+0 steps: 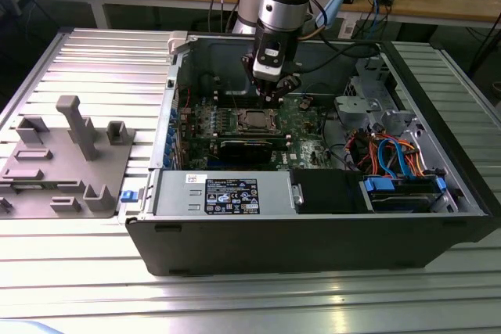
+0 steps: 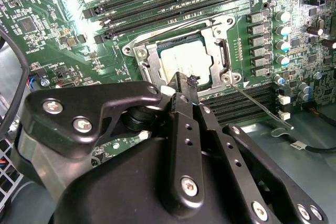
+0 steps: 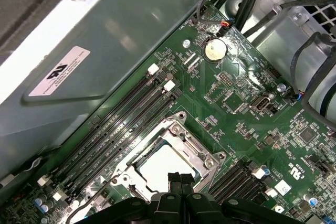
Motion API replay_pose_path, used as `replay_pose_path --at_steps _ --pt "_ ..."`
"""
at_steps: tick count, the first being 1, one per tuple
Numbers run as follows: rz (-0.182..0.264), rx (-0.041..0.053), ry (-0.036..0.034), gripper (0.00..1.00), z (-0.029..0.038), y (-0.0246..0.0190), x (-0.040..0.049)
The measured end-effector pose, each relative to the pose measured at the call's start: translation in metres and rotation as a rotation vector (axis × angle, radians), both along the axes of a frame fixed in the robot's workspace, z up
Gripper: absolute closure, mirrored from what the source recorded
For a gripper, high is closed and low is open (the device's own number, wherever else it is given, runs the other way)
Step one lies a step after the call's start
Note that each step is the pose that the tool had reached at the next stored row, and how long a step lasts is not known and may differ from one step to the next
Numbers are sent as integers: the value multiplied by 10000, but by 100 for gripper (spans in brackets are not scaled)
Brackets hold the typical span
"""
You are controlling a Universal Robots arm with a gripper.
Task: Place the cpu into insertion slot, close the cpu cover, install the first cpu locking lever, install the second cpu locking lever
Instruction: 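Install the first cpu locking lever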
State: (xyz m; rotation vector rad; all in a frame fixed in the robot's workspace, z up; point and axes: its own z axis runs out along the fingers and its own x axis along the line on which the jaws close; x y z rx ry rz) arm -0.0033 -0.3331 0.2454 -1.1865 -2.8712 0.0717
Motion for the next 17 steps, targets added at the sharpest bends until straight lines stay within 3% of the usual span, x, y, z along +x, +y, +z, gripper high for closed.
replay_pose_path --at_steps 17 --pt "215 0 0 89 0 0 0"
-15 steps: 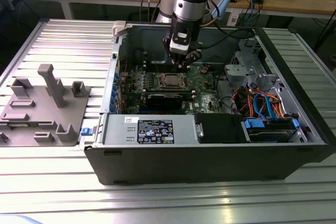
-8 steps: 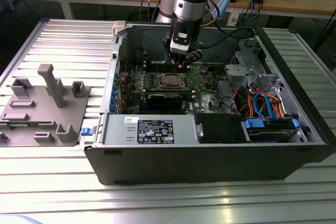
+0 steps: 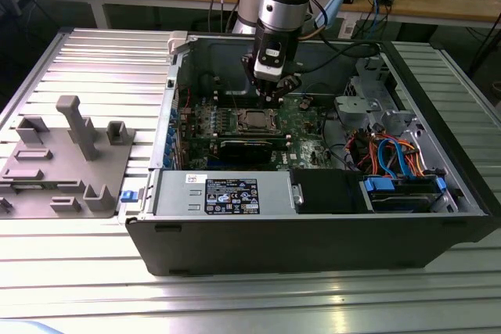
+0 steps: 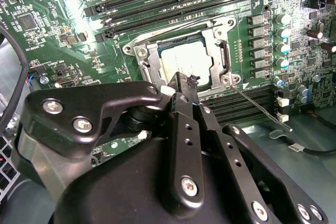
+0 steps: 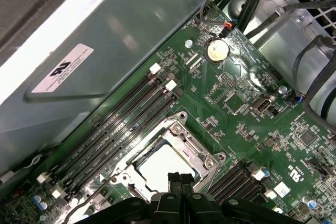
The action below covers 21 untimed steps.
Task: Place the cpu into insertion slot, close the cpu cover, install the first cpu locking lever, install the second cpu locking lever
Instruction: 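Install the first cpu locking lever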
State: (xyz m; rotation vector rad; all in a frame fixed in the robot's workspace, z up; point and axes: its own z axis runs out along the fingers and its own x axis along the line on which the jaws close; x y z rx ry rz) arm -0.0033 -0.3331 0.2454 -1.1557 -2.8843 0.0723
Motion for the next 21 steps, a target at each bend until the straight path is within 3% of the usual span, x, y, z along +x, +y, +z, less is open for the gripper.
replay_pose_path --at_steps 21 --pt "272 0 0 89 0 0 0"
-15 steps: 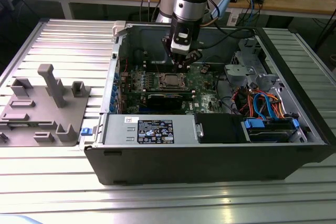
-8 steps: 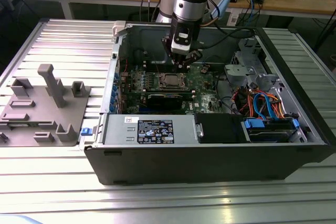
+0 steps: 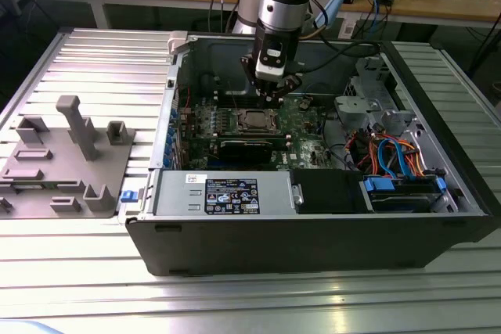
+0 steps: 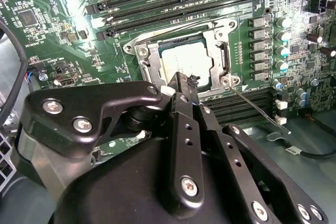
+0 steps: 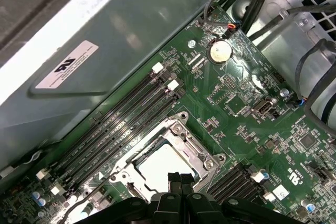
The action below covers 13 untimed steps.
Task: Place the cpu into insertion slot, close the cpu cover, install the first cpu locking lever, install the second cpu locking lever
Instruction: 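Install the first cpu locking lever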
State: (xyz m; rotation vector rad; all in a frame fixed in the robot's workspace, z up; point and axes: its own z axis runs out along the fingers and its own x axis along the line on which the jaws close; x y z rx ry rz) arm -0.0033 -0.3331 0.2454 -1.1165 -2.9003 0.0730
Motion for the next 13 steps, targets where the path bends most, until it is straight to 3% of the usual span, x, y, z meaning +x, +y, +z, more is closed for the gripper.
replay_pose_path --at_steps 13 --pt "103 0 0 89 0 0 0"
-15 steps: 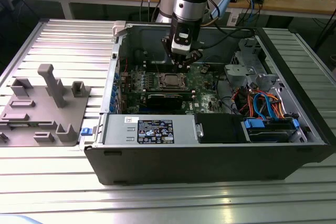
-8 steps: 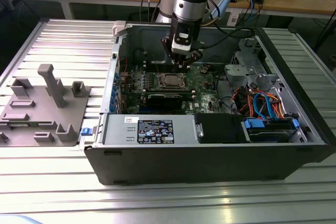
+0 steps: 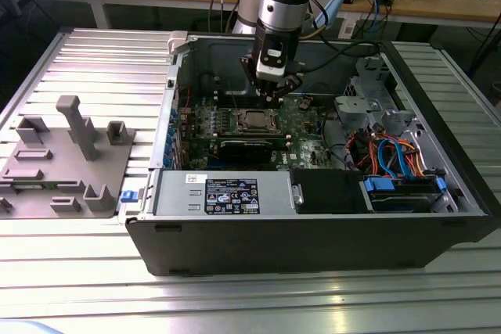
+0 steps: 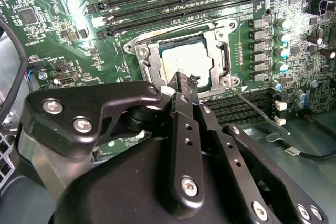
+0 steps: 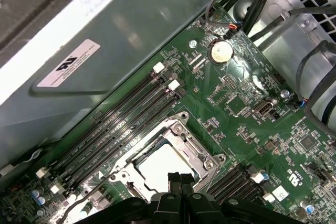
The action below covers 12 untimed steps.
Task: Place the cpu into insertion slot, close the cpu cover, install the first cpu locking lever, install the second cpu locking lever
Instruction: 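Install the first cpu locking lever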
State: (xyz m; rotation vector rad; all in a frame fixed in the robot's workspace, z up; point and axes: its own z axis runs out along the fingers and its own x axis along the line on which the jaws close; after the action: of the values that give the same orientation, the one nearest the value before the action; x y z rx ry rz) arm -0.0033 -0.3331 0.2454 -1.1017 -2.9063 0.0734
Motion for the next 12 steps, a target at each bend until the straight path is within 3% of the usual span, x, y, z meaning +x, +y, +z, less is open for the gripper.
replay_pose_path --at_steps 12 --pt "211 0 0 89 0 0 0"
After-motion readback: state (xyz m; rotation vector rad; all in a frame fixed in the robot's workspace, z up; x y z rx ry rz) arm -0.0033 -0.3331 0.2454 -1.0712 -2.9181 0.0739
